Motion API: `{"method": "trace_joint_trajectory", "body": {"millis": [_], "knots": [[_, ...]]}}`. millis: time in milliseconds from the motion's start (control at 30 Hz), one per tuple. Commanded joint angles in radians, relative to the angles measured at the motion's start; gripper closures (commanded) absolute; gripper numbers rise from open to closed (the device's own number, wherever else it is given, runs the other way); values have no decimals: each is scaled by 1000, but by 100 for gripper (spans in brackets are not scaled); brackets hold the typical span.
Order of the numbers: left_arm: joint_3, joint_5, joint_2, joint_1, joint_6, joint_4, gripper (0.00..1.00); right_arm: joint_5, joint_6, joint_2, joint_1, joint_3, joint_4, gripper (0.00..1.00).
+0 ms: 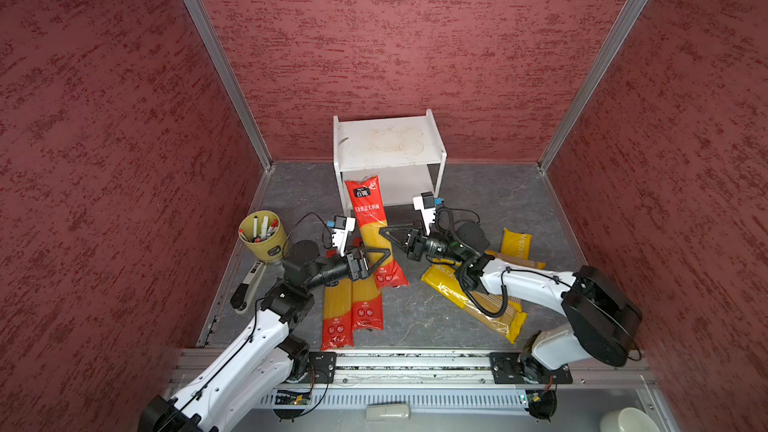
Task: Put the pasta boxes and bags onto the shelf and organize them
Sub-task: 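Lift the red spaghetti bag upright with both grippers toward the shelf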
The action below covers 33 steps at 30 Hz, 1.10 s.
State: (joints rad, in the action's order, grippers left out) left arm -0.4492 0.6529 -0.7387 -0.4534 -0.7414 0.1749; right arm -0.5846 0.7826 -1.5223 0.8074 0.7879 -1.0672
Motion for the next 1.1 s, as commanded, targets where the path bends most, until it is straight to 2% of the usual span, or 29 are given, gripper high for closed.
{"method": "trace_joint_trajectory", "body": {"millis": [0, 167, 433, 567, 733, 800, 833, 900, 1000, 1067], "knots": [[-42, -9, 1, -1, 33, 39, 27, -17, 40, 3, -10, 61, -212, 100], [-71, 28, -35, -3, -7, 99, 42, -14, 76, -12, -26, 60, -217, 100], [-89, 10, -16, -8, -13, 99, 74, 22, 159, -40, -53, 57, -215, 99], [-118, 1, -15, -8, 1, 64, 77, 50, 181, -50, -56, 52, -202, 93], [-159, -36, -18, -7, 11, 31, 86, 78, 180, -27, -58, 39, -130, 73], [-171, -61, -23, -5, 6, 28, 89, 82, 178, -16, -59, 22, -107, 58], [-180, -73, -27, -5, 3, 24, 90, 85, 176, -9, -61, 9, -95, 48], [-202, -82, -36, 2, 5, 16, 90, 95, 167, 12, -67, -24, -60, 37], [-247, -87, -55, 23, -1, 2, 90, 111, 138, 55, -73, -73, 27, 26], [-286, -84, -72, 46, 2, -21, 90, 104, 116, 85, -73, -89, 101, 23]]}}
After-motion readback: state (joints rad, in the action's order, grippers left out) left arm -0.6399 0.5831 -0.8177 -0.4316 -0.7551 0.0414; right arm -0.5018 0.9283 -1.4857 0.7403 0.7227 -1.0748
